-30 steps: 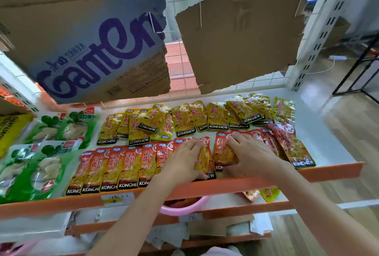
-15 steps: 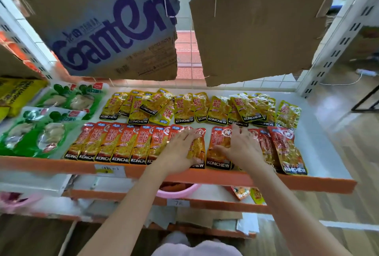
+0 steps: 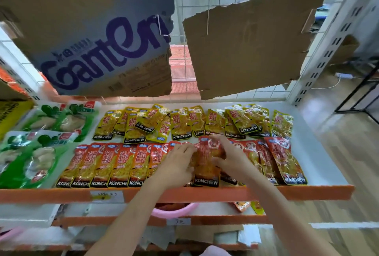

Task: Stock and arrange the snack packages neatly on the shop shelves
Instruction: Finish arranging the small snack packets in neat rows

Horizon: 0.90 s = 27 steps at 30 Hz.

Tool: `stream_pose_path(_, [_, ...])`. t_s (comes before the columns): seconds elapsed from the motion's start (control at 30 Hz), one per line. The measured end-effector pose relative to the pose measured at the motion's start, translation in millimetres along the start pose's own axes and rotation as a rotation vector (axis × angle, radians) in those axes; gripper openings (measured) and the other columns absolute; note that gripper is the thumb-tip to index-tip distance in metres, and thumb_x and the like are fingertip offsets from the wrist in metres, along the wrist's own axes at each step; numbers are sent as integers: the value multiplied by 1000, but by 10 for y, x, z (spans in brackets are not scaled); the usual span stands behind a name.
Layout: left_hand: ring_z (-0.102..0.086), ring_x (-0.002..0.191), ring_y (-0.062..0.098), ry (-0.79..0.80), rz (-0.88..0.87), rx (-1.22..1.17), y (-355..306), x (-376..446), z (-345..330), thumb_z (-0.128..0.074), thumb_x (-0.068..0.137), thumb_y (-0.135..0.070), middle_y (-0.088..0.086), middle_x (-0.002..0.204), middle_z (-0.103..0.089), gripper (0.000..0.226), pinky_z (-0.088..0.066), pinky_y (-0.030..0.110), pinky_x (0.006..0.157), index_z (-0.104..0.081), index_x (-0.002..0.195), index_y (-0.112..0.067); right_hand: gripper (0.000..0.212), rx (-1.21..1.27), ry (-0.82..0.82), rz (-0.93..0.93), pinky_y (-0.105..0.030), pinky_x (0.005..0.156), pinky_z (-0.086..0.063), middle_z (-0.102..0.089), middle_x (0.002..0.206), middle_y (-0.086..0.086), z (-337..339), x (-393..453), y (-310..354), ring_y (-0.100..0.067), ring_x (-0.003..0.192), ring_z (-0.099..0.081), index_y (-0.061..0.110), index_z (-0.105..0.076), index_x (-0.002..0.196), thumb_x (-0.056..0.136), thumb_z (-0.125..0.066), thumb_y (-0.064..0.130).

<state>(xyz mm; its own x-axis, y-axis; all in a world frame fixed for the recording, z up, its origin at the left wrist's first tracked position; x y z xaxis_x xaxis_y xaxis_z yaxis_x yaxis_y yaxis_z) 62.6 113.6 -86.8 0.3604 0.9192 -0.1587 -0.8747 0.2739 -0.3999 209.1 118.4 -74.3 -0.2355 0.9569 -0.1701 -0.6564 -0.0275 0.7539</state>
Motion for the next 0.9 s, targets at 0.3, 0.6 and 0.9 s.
stream_pose_path(0.3, [0, 143, 10, 11, -187, 61, -155, 67, -173, -57, 86, -45, -11, 156, -1, 79, 1, 31, 115, -13, 148, -26, 51, -487, -180, -54, -31, 82, -47, -34, 129, -5, 17, -83, -86, -24, 111, -52, 21, -35, 134, 90, -55, 37])
stream_pose_path(0.6, [-2, 143, 14, -22, -102, 85, -154, 107, -257, -56, 82, -59, -10, 156, -6, 84, -2, 36, 116, -13, 148, -30, 87, -668, -184, -371, -37, 89, -46, -31, 138, -13, 153, -119, -379, -27, 128, -34, 10, -30, 136, 78, -35, 76])
stream_pose_path(0.9, [2, 143, 11, 22, -142, -34, -167, 123, -252, -63, 83, -47, -10, 156, -5, 84, 4, 34, 116, -15, 148, -27, 92, -401, -277, -526, -42, 94, -42, -21, 140, -22, 257, -143, -522, -39, 125, -39, 6, -26, 138, 73, -68, 57])
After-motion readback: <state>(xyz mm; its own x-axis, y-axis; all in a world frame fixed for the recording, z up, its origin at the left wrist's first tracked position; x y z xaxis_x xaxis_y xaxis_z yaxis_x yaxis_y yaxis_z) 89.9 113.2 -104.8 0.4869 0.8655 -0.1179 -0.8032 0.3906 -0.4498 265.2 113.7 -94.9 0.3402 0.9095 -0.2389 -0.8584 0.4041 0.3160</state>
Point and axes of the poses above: each hand's wrist, its own x-axis towards the middle knuckle, its own z-axis out of the back of the hand, y = z × x, the point moved 6 cm from there along x, towards the middle knuckle
